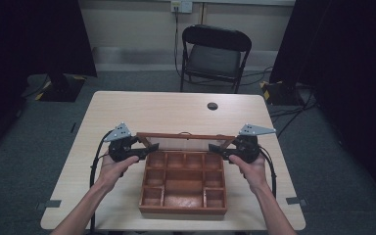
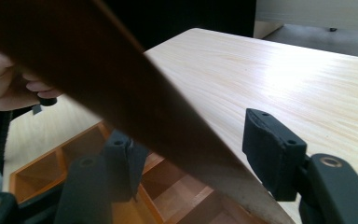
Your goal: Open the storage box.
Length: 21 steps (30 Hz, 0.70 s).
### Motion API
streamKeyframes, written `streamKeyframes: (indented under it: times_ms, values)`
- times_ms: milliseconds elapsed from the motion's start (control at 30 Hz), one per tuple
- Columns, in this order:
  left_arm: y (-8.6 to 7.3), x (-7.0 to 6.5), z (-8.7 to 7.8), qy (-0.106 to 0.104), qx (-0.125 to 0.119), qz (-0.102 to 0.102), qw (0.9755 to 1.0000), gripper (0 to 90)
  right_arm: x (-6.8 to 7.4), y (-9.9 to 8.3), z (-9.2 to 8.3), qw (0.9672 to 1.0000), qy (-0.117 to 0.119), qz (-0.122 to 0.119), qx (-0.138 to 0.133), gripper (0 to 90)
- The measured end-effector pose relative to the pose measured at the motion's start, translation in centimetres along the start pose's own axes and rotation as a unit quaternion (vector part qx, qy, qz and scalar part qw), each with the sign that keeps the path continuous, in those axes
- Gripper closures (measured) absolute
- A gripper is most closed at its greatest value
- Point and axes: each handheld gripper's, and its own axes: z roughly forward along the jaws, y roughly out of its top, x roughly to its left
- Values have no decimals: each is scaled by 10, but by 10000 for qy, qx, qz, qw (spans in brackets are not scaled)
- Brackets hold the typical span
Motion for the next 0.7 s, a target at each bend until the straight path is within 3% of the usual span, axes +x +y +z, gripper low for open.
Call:
streamKeyframes:
  times_ms: [267, 367, 500, 700]
  values:
    - [7, 5, 4, 11, 90, -1, 10000, 454, -7, 0, 6, 9999, -43, 95, 38, 401]
    - [6, 8, 6, 21, 65, -86, 9999, 440, -11, -1, 9, 9999, -82, 135, 53, 398]
    - [5, 10, 9, 213, 93, -77, 9997, 441, -17, -3, 13, 9997, -107, 189, 122, 401]
    - [2, 17, 14, 98, 176, -190, 9996, 480, -23, -4, 18, 9994, -136, 283, 145, 403]
